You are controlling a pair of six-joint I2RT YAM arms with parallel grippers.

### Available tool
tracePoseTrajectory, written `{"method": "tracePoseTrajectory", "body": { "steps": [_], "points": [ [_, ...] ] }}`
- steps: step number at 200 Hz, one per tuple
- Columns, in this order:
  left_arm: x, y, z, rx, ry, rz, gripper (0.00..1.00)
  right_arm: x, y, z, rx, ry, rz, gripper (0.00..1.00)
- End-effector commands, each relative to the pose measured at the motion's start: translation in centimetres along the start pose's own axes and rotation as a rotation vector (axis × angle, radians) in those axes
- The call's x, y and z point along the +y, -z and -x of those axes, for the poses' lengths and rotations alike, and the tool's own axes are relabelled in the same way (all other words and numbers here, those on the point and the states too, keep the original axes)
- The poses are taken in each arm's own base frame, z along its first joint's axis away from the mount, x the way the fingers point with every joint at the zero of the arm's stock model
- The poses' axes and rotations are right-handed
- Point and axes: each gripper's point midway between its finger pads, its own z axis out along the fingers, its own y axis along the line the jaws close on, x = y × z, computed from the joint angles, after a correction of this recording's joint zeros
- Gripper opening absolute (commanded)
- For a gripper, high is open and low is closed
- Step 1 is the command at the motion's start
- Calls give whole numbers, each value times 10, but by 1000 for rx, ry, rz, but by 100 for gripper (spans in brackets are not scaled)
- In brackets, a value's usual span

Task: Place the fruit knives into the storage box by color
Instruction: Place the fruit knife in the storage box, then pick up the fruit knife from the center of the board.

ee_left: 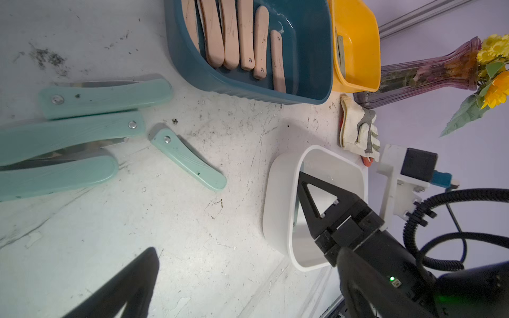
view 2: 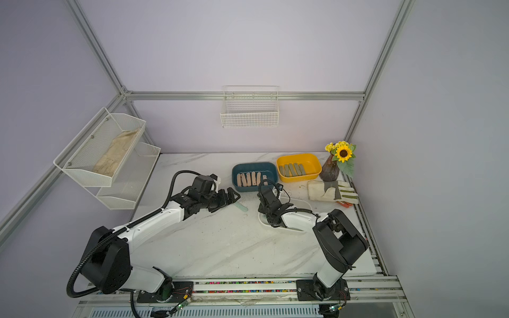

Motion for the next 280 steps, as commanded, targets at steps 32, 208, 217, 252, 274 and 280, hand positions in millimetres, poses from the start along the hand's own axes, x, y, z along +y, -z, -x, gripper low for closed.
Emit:
{"method": "tracePoseTrajectory", "body": {
  "steps": [32,208,217,252,274,280],
  "points": [
    [-48,22,31,-94,-29,-107,99,-4,-12,-5,14,4,-8,31],
    [34,86,57,-255,43,40,100,144,14,2,91,555,274,57],
    [37,91,59,-273,42,43,100,147,4,-7,108,575,262,58],
    [41,96,60,-278,54,38,100,152,-25,-33,165,628,226,63],
    [41,94,59,-269,63,33,100,147,-39,-45,187,641,199,64],
    [41,94,58,-266,67,31,100,145,-42,-47,190,640,191,64]
  ]
}}
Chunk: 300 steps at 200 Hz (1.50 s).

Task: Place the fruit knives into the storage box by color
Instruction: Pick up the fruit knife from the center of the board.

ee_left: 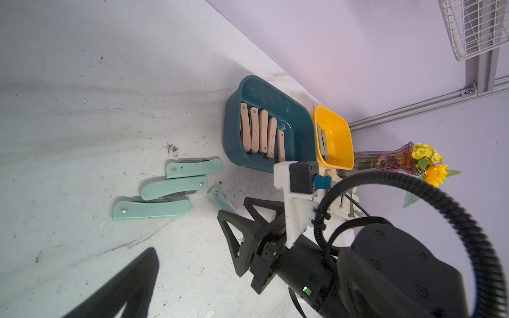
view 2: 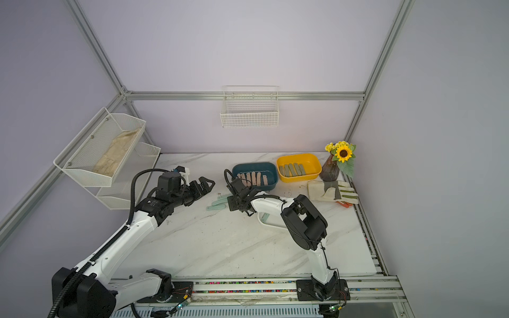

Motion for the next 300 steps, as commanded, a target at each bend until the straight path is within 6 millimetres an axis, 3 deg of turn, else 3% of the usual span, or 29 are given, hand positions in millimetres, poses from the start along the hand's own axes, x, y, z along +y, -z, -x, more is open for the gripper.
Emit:
{"method": "tracePoseTrajectory", "body": {
  "steps": [1,57,103,131,179,252,300],
  "points": [
    [9,-3,-11,32,-4,4,100,-3,-4,0,10,26,-32,64],
    [8,-3,-11,34,3,-2,100,-5,-22,-18,69,24,-39,63],
    [6,-3,-10,35,8,-8,100,15,-15,-36,96,40,13,46],
    [6,-5,-10,40,12,-12,100,15,-15,-40,89,19,-6,42],
    [8,-9,-14,55,22,-11,100,0,-28,-44,84,-12,-109,43],
    [10,-12,-16,60,29,-9,100,0,-44,-59,93,5,-180,43],
    [10,-12,-16,60,31,-13,100,2,-26,-69,96,-12,-183,43]
  ]
}}
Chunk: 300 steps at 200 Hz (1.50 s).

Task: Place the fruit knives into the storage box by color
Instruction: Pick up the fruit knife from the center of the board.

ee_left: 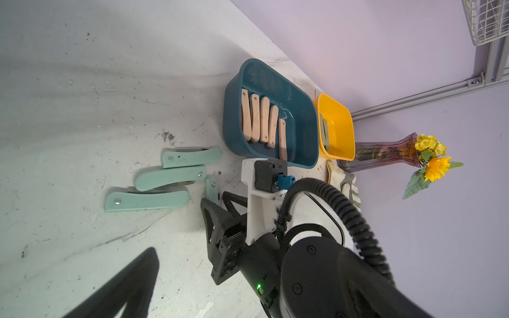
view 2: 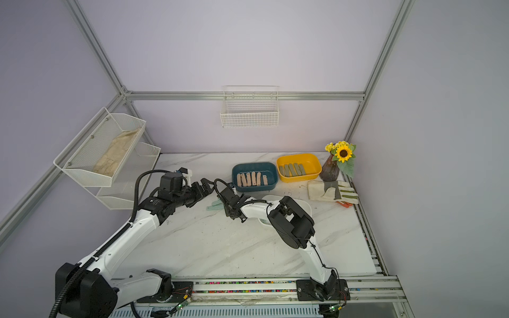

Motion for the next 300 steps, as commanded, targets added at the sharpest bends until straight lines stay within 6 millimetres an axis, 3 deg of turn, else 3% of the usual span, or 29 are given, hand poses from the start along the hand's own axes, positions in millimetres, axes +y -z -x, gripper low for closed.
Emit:
{"method": "tracePoseTrajectory", "body": {
  "steps": [1,38,77,138,169,250,300],
  "points": [
    [9,-5,-7,11,20,-1,99,-15,0,-49,131,12,-56,43],
    [10,-6,-8,15,23,-5,100,-13,8,-64,146,6,-49,43],
    [10,-6,-9,16,25,-7,100,-9,0,-75,167,10,-52,42],
    [9,-7,-10,21,29,-13,100,-10,-4,-77,181,-2,-69,27],
    [8,-7,-10,22,31,-20,100,-8,13,-64,147,-18,-45,21],
    [0,-7,-10,29,64,-58,100,-3,71,-22,26,-98,42,20],
    [-21,-14,-12,67,101,-146,100,-5,108,18,-83,-150,75,20]
  ]
}}
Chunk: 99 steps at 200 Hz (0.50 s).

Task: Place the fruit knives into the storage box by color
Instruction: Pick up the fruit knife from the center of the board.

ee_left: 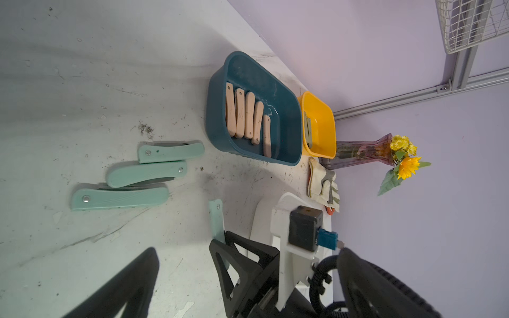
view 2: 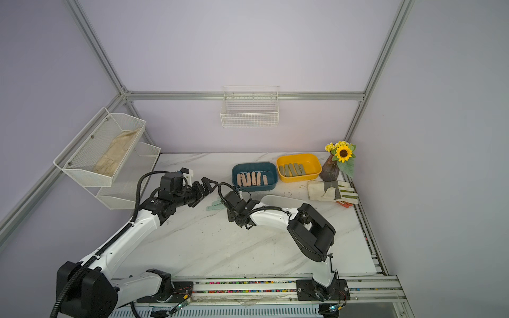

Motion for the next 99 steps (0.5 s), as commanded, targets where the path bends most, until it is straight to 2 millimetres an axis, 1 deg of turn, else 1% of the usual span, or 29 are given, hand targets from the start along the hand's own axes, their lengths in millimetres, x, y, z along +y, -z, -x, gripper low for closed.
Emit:
{"method": "tracePoseTrajectory", "body": {
  "steps": [1,22,46,52,71,87,99],
  "points": [
    [-6,-9,-9,34,29,-59,100,1,26,24,-61,-40,11,20],
    [-18,-12,-9,39,20,-80,100,-6,42,41,-105,-67,14,20],
    [-30,-20,-12,55,4,-95,100,-25,64,58,-157,-104,-5,20],
    [-34,-23,-13,63,-2,-100,100,-32,69,62,-171,-117,-13,20],
    [-44,-31,-16,82,-14,-112,100,-59,83,67,-196,-157,-48,20],
    [-53,-39,-20,98,-23,-126,100,-85,92,66,-208,-197,-80,20],
    [-60,-45,-25,113,-32,-134,100,-104,96,60,-207,-226,-102,20]
  ]
}}
